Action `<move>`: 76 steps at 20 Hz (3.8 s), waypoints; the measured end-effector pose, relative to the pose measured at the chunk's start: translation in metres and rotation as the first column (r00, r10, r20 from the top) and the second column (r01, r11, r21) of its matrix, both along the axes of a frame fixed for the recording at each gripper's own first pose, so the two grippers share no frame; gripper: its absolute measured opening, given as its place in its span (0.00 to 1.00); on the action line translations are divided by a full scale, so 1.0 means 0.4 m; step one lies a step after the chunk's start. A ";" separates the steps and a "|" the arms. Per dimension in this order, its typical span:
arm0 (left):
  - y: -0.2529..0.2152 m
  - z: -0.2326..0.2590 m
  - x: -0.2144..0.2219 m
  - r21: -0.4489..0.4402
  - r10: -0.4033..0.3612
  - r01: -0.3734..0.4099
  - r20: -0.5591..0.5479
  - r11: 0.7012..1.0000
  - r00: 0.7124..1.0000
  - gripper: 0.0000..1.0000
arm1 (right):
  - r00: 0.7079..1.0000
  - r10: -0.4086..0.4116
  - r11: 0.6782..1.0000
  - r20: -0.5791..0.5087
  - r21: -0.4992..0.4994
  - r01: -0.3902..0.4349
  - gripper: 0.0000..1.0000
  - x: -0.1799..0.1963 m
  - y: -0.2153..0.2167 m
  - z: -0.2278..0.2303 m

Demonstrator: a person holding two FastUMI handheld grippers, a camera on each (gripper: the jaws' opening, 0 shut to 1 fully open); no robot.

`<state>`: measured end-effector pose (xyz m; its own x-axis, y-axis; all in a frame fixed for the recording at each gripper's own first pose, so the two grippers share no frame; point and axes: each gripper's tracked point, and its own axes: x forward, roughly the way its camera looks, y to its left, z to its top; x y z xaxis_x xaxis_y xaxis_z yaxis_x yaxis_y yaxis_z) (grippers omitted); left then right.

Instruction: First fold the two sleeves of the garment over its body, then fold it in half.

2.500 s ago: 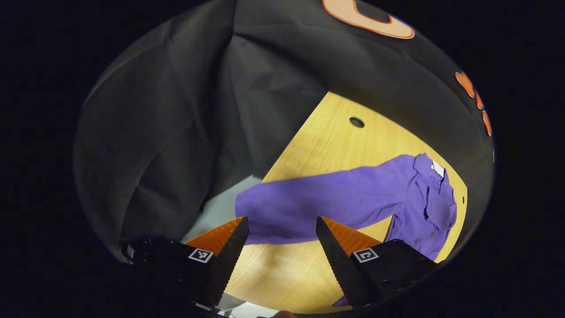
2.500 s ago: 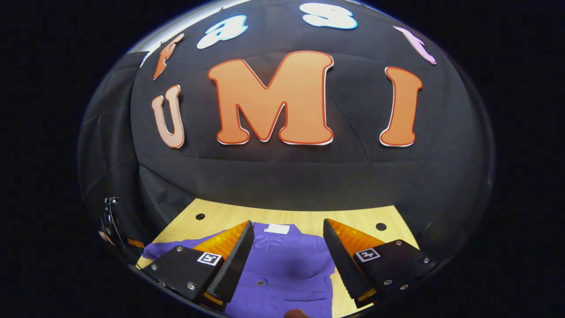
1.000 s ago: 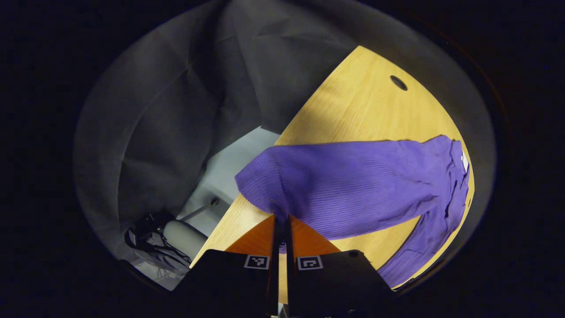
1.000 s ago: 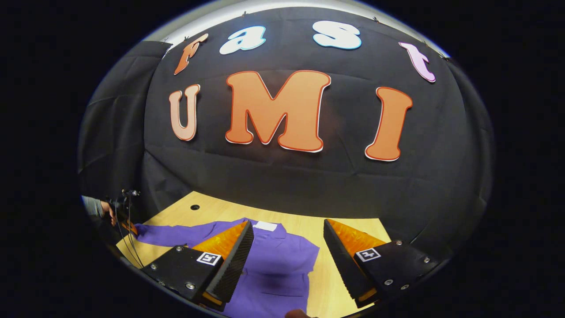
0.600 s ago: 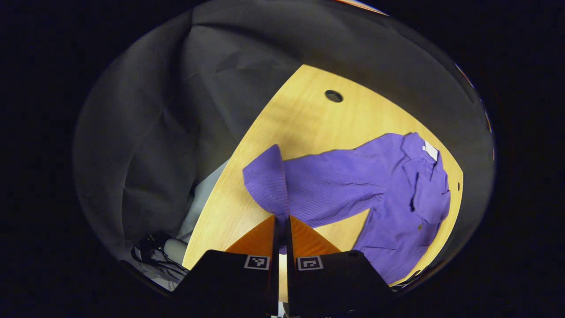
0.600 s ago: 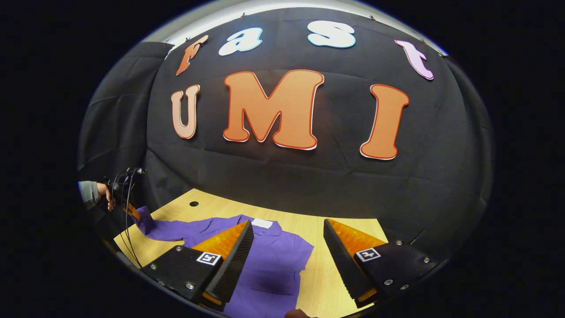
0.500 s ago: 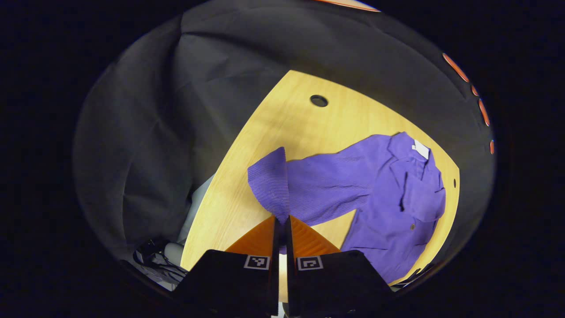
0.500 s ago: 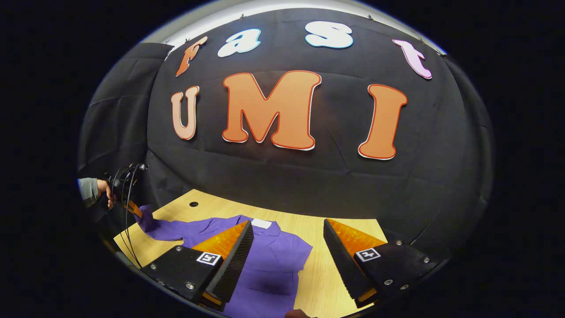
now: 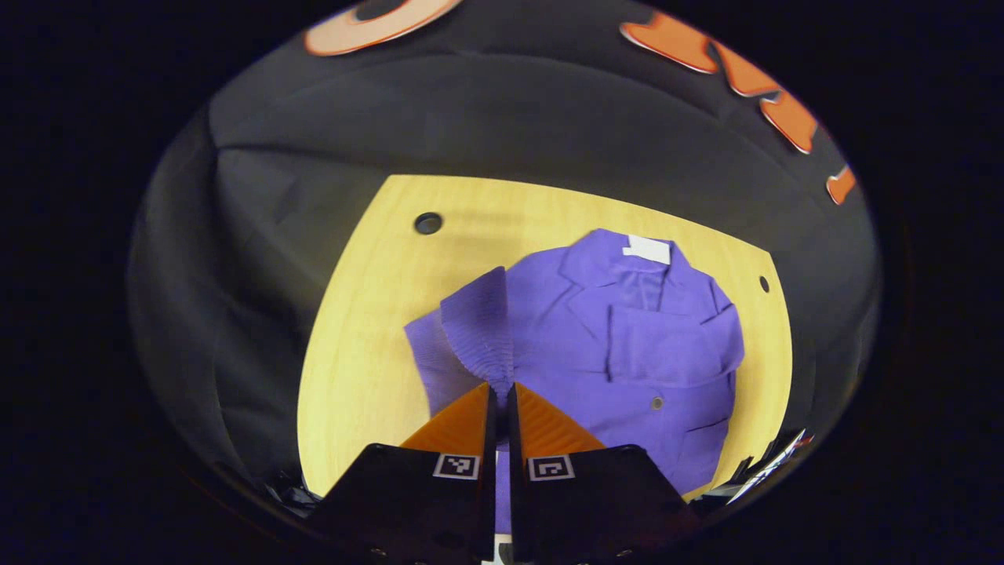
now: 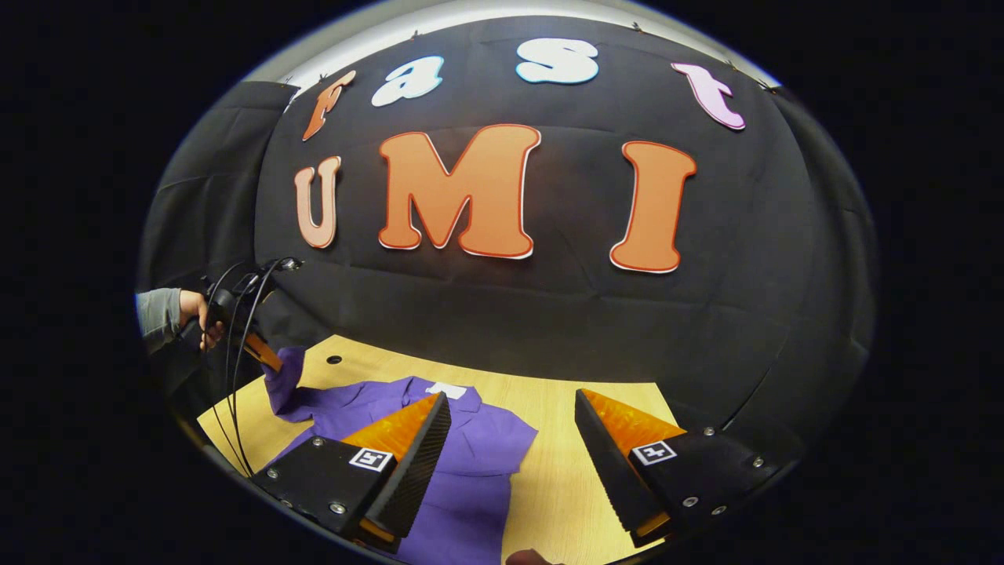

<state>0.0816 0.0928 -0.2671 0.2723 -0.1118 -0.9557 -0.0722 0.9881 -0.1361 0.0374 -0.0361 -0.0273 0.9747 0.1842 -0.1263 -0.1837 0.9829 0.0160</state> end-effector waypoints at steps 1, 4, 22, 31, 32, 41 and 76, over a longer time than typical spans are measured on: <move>-0.054 0.001 0.023 0.000 -0.038 0.038 0.007 0.999 0.999 0.09 | 1.000 -0.012 1.000 -0.002 0.002 0.012 0.95 -0.003 -0.017 -0.008; -0.212 0.013 0.061 -0.014 -0.132 0.133 0.023 0.991 0.991 0.09 | 0.999 -0.030 0.999 -0.023 0.012 0.030 0.95 -0.014 -0.053 -0.035; -0.767 0.127 0.156 -0.122 -0.355 0.402 0.287 0.908 0.890 1.00 | 0.996 -0.064 0.998 -0.068 0.024 0.065 0.95 -0.052 -0.136 -0.077; -0.500 0.244 0.104 0.004 -0.235 0.263 0.459 0.965 0.857 1.00 | 0.998 -0.038 0.999 -0.041 0.017 0.038 0.95 -0.027 -0.042 -0.081; -0.475 0.266 0.097 0.016 -0.215 0.239 0.495 0.971 0.842 1.00 | 0.999 -0.037 0.999 -0.030 0.013 0.037 0.95 -0.026 -0.032 -0.077; -0.265 0.486 -0.027 0.026 -0.021 0.001 0.782 1.000 0.623 1.00 | 0.993 -0.034 0.999 0.117 -0.022 0.037 0.95 -0.025 0.044 -0.032; -0.085 -0.076 -0.577 0.172 -0.095 0.039 0.332 0.984 0.939 0.99 | 0.769 -0.004 1.000 -0.639 -0.015 -0.007 0.96 -0.262 0.068 -0.705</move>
<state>-0.1492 0.0587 -0.2976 0.5790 0.0058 -0.8153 0.0176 0.9997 0.0197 -0.0676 -0.0090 -0.3094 0.6675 0.1778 -0.7231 -0.1379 0.9838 0.1146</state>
